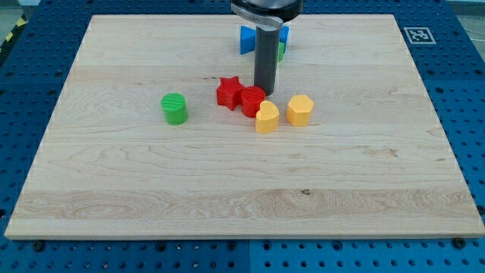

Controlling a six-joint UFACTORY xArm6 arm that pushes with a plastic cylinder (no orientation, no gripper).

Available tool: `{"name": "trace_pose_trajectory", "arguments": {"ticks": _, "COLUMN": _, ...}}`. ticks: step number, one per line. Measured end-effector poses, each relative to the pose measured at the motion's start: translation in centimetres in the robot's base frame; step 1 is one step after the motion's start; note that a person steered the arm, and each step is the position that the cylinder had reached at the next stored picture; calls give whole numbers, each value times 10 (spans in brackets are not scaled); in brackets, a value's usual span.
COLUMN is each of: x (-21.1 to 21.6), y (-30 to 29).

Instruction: Push the red star towards bottom left of the red circle

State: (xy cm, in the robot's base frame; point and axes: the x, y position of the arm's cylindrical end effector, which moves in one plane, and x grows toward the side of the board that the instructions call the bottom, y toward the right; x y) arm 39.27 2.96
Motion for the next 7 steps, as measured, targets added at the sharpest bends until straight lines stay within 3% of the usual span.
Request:
{"name": "trace_pose_trajectory", "arguments": {"ticks": 3, "x": 24, "y": 17}}
{"name": "trace_pose_trajectory", "arguments": {"ticks": 4, "x": -15, "y": 4}}
{"name": "trace_pose_trajectory", "arguments": {"ticks": 5, "x": -25, "y": -44}}
{"name": "trace_pose_trajectory", "arguments": {"ticks": 6, "x": -24, "y": -68}}
{"name": "trace_pose_trajectory", "arguments": {"ticks": 7, "x": 6, "y": -68}}
